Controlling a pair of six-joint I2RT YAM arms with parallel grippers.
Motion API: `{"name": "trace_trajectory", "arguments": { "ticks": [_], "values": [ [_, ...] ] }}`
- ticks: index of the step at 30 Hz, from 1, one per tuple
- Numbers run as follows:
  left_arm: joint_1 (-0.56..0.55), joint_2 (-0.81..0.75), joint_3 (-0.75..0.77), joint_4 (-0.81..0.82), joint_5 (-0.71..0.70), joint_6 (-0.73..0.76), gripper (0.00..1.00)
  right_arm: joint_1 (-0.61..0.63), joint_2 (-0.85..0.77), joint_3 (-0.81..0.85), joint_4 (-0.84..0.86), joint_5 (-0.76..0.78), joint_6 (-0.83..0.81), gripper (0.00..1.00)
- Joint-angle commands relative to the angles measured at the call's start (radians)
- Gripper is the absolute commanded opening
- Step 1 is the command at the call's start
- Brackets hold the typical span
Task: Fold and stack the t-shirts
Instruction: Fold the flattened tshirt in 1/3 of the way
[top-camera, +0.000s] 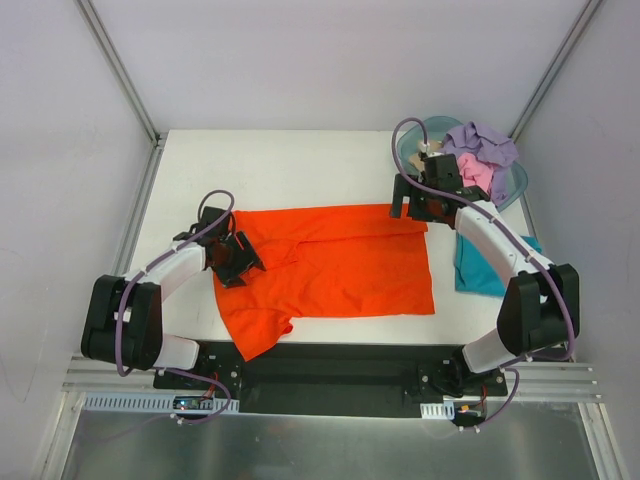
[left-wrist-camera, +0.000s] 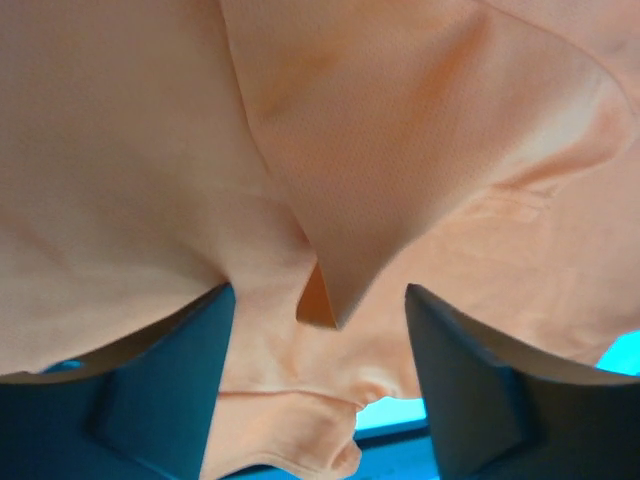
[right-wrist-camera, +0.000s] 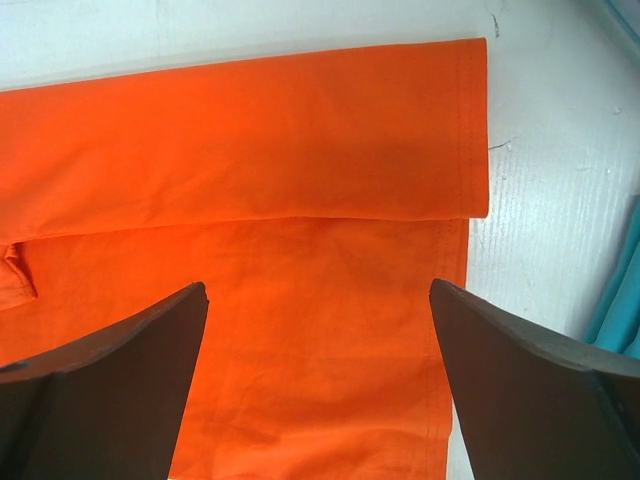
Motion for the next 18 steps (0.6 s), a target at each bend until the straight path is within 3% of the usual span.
{"name": "trace_trajectory", "arguments": {
  "ticks": [1,2,11,14,18],
  "values": [
    [0.010,-0.087,0.044,-0.046,0.031,0.033,0.78,0.007,-0.066,-0.001,0.043,-0.059,-0.044,0.97],
    [0.010,-0.101,0.061,-0.047,0.029,0.035,0.99,0.006,-0.067,-0.003,0.045,-0.063,-0.049,0.97],
    [0.016,-0.126,0.210,-0.058,-0.007,0.082,0.99,0.068,-0.032,0.037,0.037,-0.169,-0.065,0.97],
    [0.036,-0.047,0.267,-0.053,-0.056,0.093,0.99,0.153,0.023,0.054,0.057,-0.270,-0.028,0.97],
    [0.057,0.085,0.357,-0.032,-0.031,0.107,0.99,0.281,0.144,0.069,0.216,-0.423,0.141,0.99]
  ]
}}
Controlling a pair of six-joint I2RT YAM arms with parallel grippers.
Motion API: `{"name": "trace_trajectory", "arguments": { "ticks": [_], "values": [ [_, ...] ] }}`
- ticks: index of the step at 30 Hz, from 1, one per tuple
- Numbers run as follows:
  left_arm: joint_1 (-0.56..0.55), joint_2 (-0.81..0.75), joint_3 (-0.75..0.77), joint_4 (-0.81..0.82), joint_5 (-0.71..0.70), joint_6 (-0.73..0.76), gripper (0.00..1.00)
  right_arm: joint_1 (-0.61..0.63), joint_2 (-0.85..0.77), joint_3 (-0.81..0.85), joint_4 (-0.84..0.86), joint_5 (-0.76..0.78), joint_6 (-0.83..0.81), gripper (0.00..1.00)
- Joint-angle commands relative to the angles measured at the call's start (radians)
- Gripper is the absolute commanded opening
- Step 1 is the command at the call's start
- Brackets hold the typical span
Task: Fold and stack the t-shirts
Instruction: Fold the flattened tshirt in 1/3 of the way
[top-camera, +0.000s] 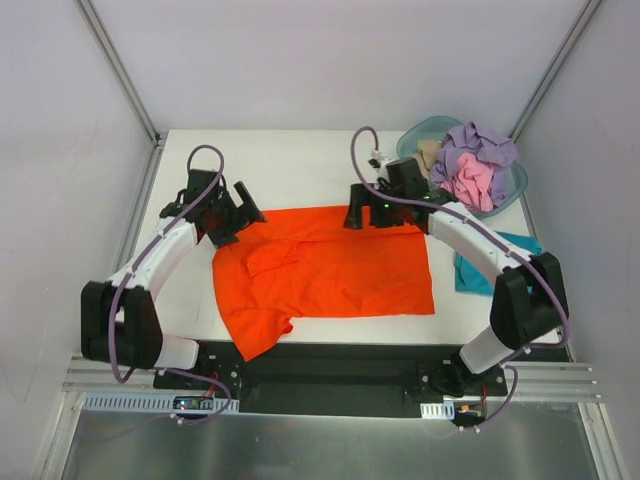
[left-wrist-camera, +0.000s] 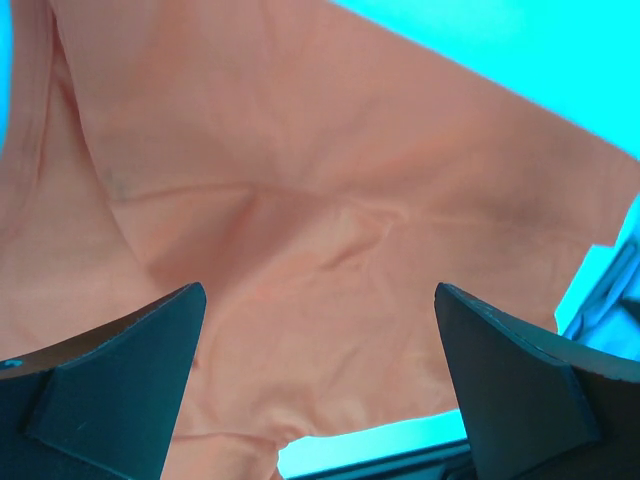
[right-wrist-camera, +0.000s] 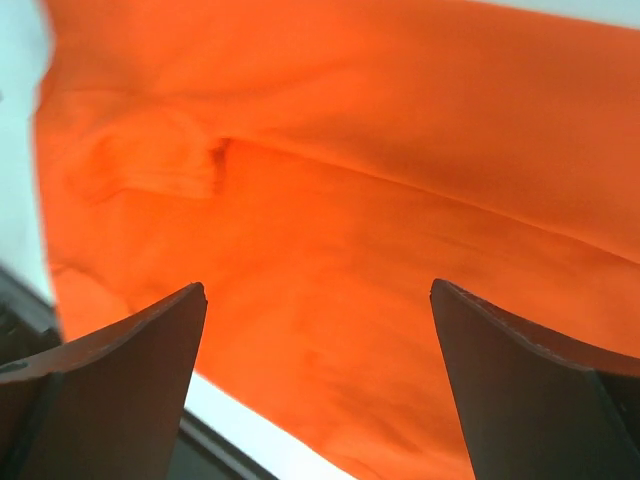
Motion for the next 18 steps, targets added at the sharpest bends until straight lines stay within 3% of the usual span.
{"name": "trace_trajectory", "arguments": {
  "ticks": [1,5,11,18],
  "values": [
    [0.029,0.145,0.115,0.018,0.000,0.039,0.99,0.125,0.128,0.056,0.166,-0.206,0.162,0.99],
    [0.040,0.285,0.161,0.050,0.019,0.050,0.99,0.249,0.251,0.150,0.172,-0.173,0.216,0.84],
    [0.089,0.415,0.205,0.068,0.047,0.061,0.99,0.301,0.440,0.298,0.125,-0.150,0.255,0.57],
    [0.113,0.457,0.189,0.084,0.076,0.068,0.99,0.329,0.553,0.409,0.018,-0.063,0.216,0.51]
  ]
}}
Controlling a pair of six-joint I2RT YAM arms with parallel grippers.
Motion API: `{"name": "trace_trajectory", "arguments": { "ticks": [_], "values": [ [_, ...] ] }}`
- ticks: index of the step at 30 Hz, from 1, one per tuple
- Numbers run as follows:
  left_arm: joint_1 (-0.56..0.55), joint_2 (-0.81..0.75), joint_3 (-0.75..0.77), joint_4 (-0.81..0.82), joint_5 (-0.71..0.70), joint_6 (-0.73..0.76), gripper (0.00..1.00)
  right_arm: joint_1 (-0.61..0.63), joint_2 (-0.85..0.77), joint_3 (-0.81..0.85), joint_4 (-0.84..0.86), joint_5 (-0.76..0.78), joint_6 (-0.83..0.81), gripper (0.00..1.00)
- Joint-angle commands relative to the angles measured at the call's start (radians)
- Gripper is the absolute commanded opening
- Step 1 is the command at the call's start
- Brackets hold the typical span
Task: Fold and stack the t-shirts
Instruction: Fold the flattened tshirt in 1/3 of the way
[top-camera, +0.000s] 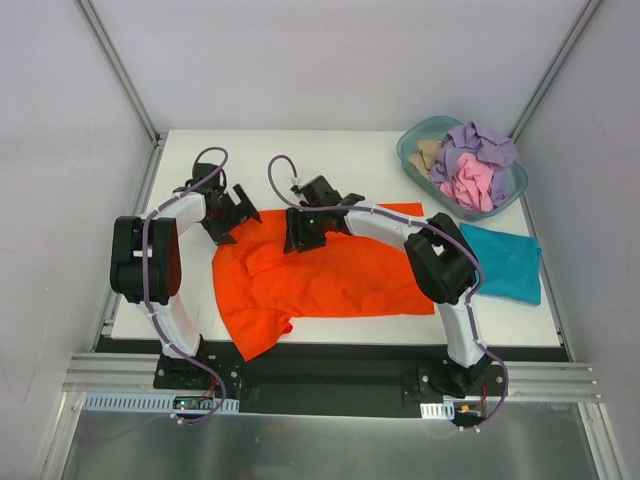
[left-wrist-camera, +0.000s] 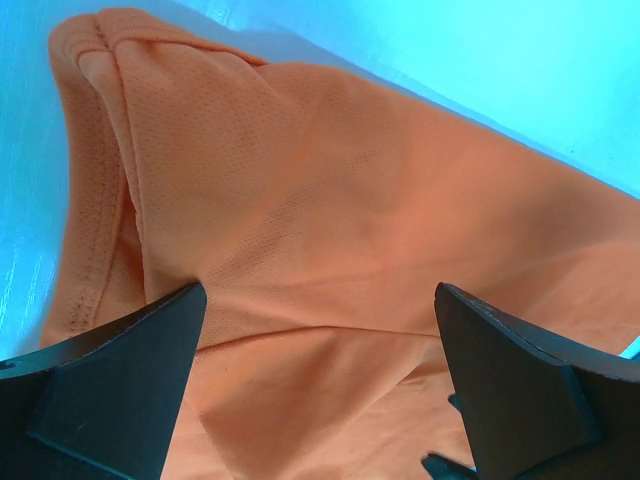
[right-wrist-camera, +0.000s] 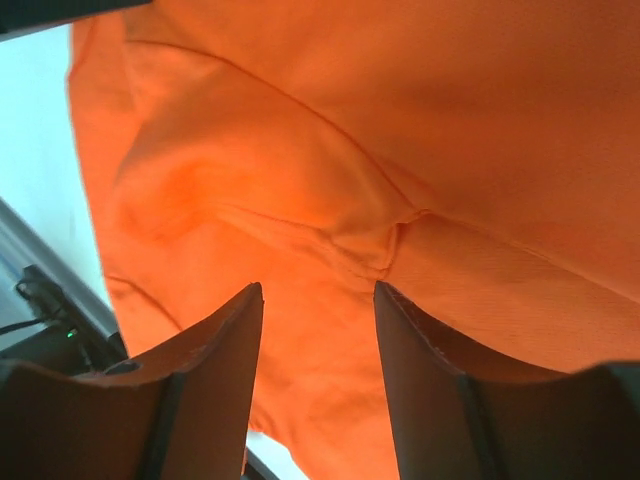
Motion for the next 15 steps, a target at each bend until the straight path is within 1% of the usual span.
{"name": "trace_trajectory", "arguments": {
  "ticks": [1,2,6,11,15],
  "values": [
    [0.004,0.006,0.011,0.027,0.033,0.026,0.99,0.014,0.020,0.065,-0.076,0.070,-0.014,0.51],
    [0.005,0.007,0.010,0.027,0.035,0.025,0.99,0.014,0.027,0.068,-0.085,0.082,-0.017,0.49],
    [0.007,0.010,-0.004,0.041,0.043,0.016,0.99,0.023,0.068,0.109,-0.149,0.131,-0.040,0.47],
    [0.007,0.022,-0.007,0.045,0.049,0.014,0.99,0.044,0.080,0.117,-0.136,0.127,-0.035,0.36],
    [0.007,0.027,-0.019,0.051,0.049,0.008,0.99,0.050,0.085,0.117,-0.129,0.116,-0.023,0.33]
  ]
}}
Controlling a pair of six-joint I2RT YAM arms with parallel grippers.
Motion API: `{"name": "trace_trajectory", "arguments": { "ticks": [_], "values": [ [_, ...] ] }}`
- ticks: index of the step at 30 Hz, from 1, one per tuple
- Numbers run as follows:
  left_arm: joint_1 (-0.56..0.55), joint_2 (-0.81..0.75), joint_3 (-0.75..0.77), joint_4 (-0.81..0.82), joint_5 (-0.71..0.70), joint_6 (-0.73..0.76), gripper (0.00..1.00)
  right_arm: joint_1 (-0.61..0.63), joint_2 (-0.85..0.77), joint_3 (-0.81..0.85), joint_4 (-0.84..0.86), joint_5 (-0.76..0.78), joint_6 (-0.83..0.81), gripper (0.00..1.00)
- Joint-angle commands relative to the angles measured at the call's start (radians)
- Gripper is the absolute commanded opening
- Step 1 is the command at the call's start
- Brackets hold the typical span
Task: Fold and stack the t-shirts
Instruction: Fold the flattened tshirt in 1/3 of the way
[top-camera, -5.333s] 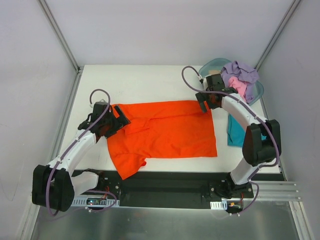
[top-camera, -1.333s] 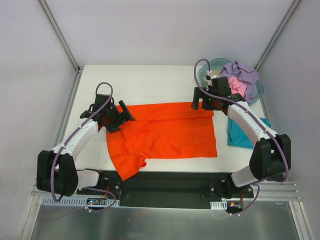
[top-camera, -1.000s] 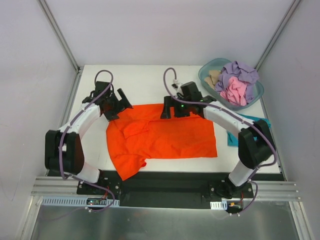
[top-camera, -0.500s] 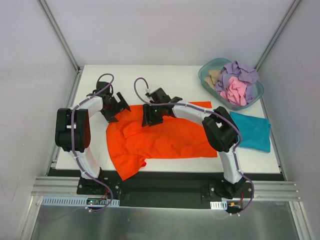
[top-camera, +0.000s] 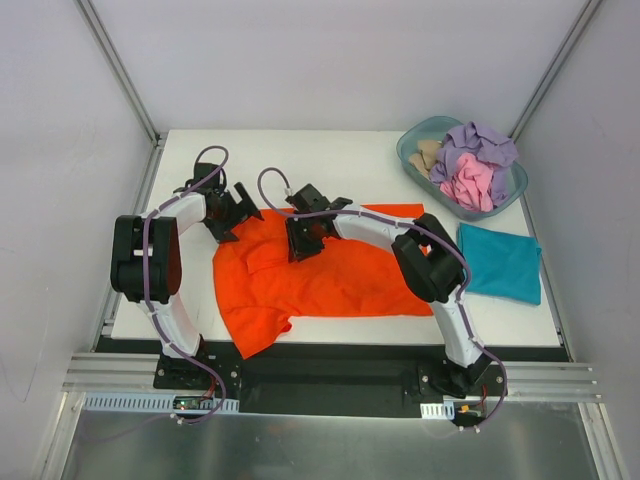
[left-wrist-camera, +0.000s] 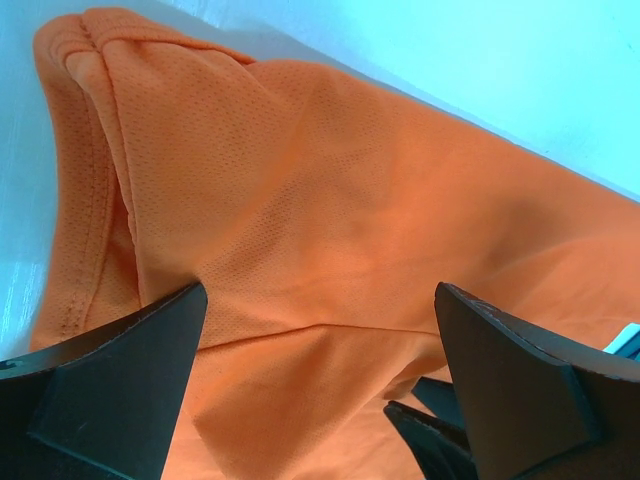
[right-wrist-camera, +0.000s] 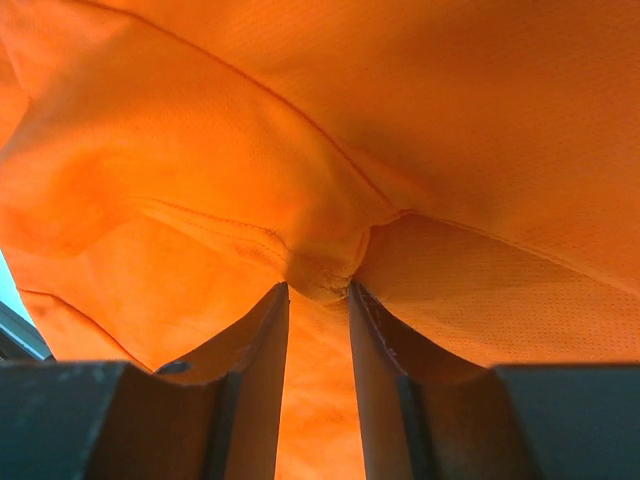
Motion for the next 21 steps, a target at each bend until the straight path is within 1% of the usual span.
{"name": "trace_trajectory", "arguments": {
  "ticks": [1,4,5,6,9,11,17,18,21],
  "values": [
    [0.002,0.018,-0.023,0.015,0.010,0.003,0.99,0.013,-0.002,0.040,-0.013,0.006,0.006,0.31],
    [0.002,0.017,-0.032,0.018,0.009,0.003,0.99,0.015,-0.008,0.031,-0.010,0.012,0.014,0.21],
    [0.002,0.015,-0.034,0.021,0.009,0.001,0.99,0.015,-0.014,0.030,-0.009,0.015,0.014,0.16],
    [0.002,0.015,-0.036,0.019,0.007,0.003,0.99,0.013,-0.020,0.025,-0.009,0.023,0.014,0.14],
    [0.004,0.012,-0.042,0.021,-0.005,0.003,0.99,0.013,-0.048,0.016,-0.023,0.058,0.009,0.04],
    [0.005,0.012,-0.040,0.021,-0.013,0.003,0.99,0.015,-0.077,0.007,-0.042,0.071,0.003,0.01],
    [0.018,0.015,-0.039,0.023,-0.021,0.009,0.99,0.013,-0.137,-0.039,-0.104,0.086,-0.032,0.01],
    [0.018,0.017,-0.040,0.021,-0.019,0.011,0.99,0.013,-0.142,-0.053,-0.105,0.075,-0.034,0.02],
    [0.018,0.015,-0.042,0.021,-0.019,0.011,0.99,0.013,-0.139,-0.067,-0.112,0.046,-0.029,0.15]
  ]
}}
